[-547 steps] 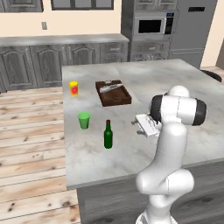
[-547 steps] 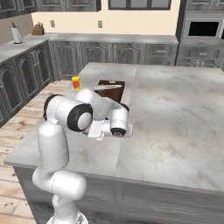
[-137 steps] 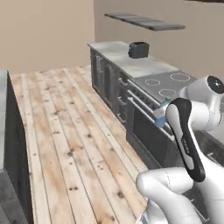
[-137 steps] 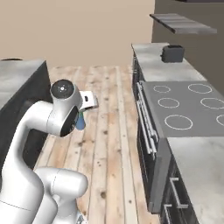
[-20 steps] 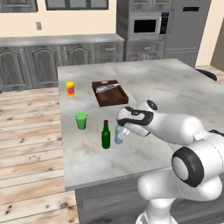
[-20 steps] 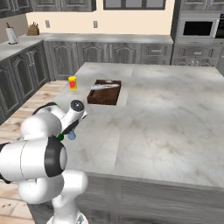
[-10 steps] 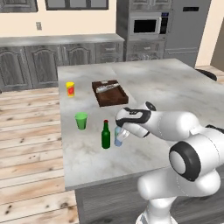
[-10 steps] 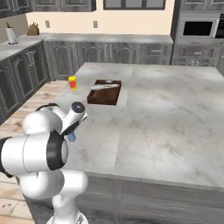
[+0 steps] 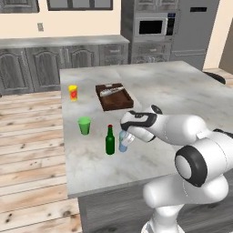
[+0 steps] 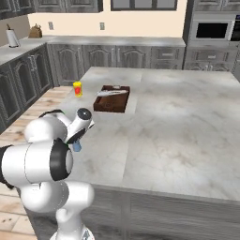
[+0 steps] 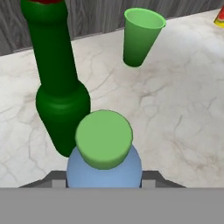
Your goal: Place the drinks on the dining counter in a tight cluster.
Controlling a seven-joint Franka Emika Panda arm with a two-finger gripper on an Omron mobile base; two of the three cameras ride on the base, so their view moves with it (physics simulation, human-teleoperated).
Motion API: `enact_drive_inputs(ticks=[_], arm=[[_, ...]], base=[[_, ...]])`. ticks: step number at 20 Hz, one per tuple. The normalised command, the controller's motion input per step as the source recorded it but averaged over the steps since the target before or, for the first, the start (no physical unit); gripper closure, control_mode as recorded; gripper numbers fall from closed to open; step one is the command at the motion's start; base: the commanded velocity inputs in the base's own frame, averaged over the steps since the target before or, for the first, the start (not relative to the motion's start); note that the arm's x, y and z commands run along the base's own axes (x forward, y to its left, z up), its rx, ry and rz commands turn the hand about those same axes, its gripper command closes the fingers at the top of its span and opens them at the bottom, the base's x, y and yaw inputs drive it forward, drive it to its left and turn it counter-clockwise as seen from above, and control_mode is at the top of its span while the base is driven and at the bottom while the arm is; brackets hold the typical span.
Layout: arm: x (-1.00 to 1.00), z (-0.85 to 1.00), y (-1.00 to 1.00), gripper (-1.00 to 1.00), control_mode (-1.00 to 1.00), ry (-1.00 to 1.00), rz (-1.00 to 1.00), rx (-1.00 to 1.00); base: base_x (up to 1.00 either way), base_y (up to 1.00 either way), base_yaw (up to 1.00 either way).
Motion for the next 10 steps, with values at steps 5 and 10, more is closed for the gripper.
enact_drive_inputs(ticks=[5,10], arm=[[0.00,-0.01,-0.04,1.00,-1.00,0.00,0.00,0.03],[0.00,0.00,-0.09,1.00,-1.00,0.00,0.00,0.09]], base=[[0.00,0.00,0.00],[0.00,0.00,0.00]])
